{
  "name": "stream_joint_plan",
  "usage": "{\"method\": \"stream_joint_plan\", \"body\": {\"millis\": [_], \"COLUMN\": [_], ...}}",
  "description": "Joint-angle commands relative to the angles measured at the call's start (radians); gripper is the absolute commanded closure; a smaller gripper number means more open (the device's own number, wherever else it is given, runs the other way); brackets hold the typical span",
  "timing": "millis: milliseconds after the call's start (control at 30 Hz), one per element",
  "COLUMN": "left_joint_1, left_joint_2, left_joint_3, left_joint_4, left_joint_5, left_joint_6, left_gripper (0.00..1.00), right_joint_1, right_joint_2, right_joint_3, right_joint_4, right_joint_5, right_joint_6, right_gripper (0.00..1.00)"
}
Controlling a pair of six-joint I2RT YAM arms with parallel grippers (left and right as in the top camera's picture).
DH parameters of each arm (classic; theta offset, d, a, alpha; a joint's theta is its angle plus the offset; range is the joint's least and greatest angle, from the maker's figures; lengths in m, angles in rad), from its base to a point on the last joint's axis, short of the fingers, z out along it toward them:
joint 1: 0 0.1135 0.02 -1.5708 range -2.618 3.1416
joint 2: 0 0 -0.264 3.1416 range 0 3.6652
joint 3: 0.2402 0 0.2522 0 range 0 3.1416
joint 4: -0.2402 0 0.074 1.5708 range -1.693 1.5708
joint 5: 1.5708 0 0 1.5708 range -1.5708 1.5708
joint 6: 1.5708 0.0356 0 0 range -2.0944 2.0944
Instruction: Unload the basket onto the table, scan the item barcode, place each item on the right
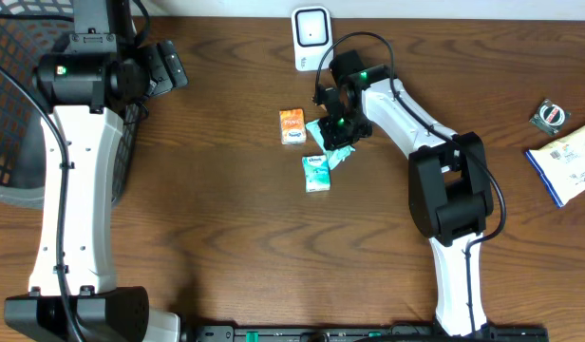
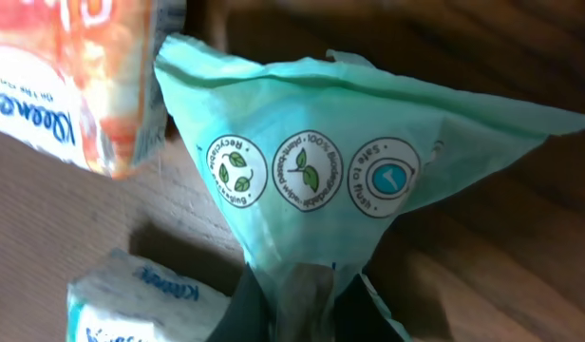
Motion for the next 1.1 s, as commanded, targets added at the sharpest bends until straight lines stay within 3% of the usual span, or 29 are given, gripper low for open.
{"method": "stream_joint_plan", "body": {"millis": [0, 200, 667, 900, 1067], "left_joint_1": [-0.001, -0.001, -0.001, -0.001, -0.001], "left_joint_2": [0.000, 0.000, 0.000, 0.000, 0.000], "left_joint_3": [0.003, 0.003, 0.003, 0.003, 0.003], "left_joint_4": [-0.003, -0.003, -0.003, -0.003, -0.003], "left_joint_5": [-0.016, -0.016, -0.016, -0.016, -0.016], "left_joint_6": [-0.002, -0.002, -0.002, -0.002, -0.002], "left_gripper": [0.02, 0.02, 0.02, 0.02, 0.02], "right_joint_1": [0.000, -0.013, -0.019, -0.031, -0.030], "right_joint_2": [0.020, 0.019, 0.019, 0.031, 0.066], "right_joint_3": [0.029, 0.179, 0.383, 0.401, 0.401], "right_joint_4": [0.011, 0.039, 0.375, 0.565, 0.610], "right_joint_5": [0.032, 0.044, 0.083, 0.100, 0.163], "right_joint_6": [0.021, 0.021, 0.037, 0.043, 0.046], "right_gripper": [0.99, 0.99, 0.99, 0.99, 0.99]}}
